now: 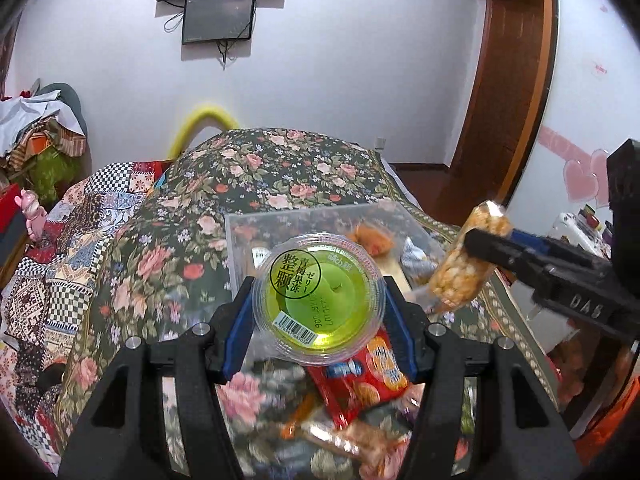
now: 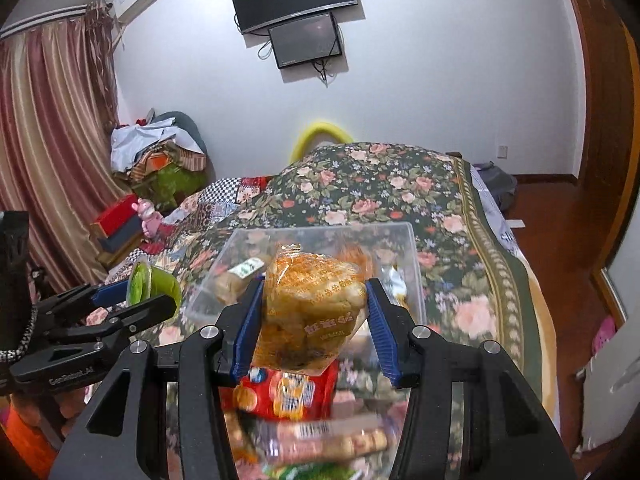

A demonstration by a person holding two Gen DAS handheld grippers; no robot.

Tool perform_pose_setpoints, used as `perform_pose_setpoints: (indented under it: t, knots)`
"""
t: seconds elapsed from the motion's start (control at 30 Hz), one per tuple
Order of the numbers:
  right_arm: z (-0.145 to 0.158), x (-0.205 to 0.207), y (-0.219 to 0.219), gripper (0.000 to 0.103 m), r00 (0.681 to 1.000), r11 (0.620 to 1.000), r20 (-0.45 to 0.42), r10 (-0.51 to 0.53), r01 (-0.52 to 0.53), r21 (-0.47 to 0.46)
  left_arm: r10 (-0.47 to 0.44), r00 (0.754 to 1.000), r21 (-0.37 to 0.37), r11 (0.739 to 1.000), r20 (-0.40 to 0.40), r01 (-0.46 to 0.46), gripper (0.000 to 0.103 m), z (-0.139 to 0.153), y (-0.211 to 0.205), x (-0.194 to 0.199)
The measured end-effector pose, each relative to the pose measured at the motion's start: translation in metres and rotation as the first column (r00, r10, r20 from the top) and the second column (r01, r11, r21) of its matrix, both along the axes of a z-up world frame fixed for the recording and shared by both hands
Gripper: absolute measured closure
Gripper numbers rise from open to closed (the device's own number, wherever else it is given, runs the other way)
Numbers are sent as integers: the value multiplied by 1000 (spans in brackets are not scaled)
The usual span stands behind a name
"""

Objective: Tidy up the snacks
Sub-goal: 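Lower the jelly cup and bread bag into the clear box and open both grippers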

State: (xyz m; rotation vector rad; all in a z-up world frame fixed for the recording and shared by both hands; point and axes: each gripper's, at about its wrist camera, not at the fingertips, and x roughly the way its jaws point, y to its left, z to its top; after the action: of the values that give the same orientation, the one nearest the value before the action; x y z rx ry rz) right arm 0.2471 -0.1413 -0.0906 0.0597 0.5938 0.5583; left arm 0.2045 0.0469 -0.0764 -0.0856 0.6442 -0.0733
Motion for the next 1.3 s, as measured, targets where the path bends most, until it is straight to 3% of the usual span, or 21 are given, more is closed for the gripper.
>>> perform_pose_setpoints:
  t: [0.3, 0.6, 0.8, 0.9, 1.07, 1.3]
  knots:
    - [-21, 35, 31, 56, 999, 999, -43, 20, -21, -33, 23, 998, -28, 999, -59, -25, 44, -18, 12, 59]
    - [-45, 62, 45, 56, 994, 997, -104, 36, -44, -71, 47, 993, 39, 998, -105, -43, 44, -36, 10, 99]
    - [-49, 67, 49, 55, 990, 995, -132, 52, -62, -77, 66, 977, -9, 998, -204, -69, 43, -53, 17, 111]
    - [-50, 65, 50, 54, 987, 993, -148, 58, -72, -90, 82, 976, -7, 996, -203, -85, 40, -53, 18, 108]
    - [-47, 61, 43, 30, 989, 993, -144, 34, -50, -105, 97, 982, 5, 995, -159, -97, 28, -42, 22, 92]
    - [-33, 40, 26, 29, 992, 993, -120, 34, -47, -106, 94, 988, 18, 996, -126, -93, 21, -27, 23, 60]
